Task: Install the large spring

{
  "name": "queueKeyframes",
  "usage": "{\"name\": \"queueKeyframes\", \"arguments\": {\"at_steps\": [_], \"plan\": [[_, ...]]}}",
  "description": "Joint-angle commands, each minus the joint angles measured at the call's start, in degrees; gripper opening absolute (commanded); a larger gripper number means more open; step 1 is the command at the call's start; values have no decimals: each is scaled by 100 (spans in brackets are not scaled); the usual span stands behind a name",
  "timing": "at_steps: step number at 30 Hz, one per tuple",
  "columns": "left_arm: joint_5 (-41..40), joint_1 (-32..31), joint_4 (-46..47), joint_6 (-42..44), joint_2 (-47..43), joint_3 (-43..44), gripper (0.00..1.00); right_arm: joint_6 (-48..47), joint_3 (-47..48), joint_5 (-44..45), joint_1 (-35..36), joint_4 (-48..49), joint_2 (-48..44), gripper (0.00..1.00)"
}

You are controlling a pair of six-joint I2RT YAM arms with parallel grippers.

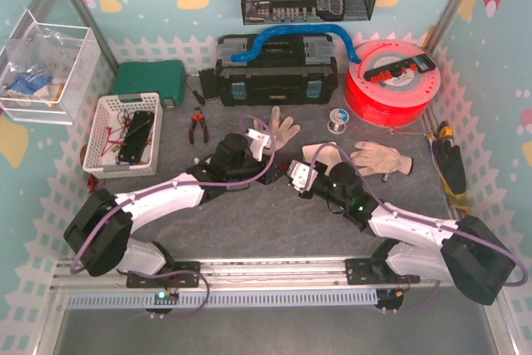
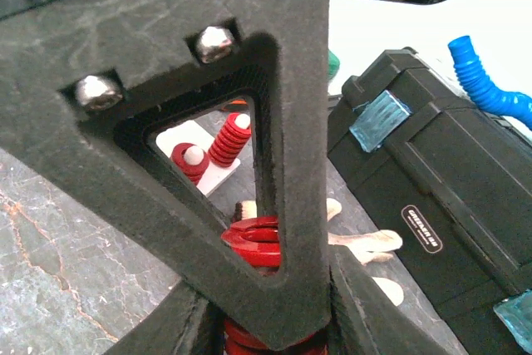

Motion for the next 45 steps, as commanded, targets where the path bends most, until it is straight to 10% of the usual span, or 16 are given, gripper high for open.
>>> {"name": "queueKeyframes", "arguments": {"at_steps": [1, 12, 20, 30, 45], "plan": [[126, -42, -125, 6, 41, 142, 18, -36, 165, -422, 101, 316, 123, 13], [-409, 231, -851, 297, -527, 246, 2, 701, 541, 518, 106, -427, 166, 47], [-756, 1095, -1673, 470, -1116, 223, 1, 1742, 623, 430, 106, -916, -559, 98], [-1760, 2332, -3298, 922, -1565, 642, 2, 3779, 136, 2867, 97, -1108, -1523, 99], [-2809, 2841, -4841, 1319, -753, 1439, 2, 3880, -515, 3163, 97, -658, -2188, 99]]}}
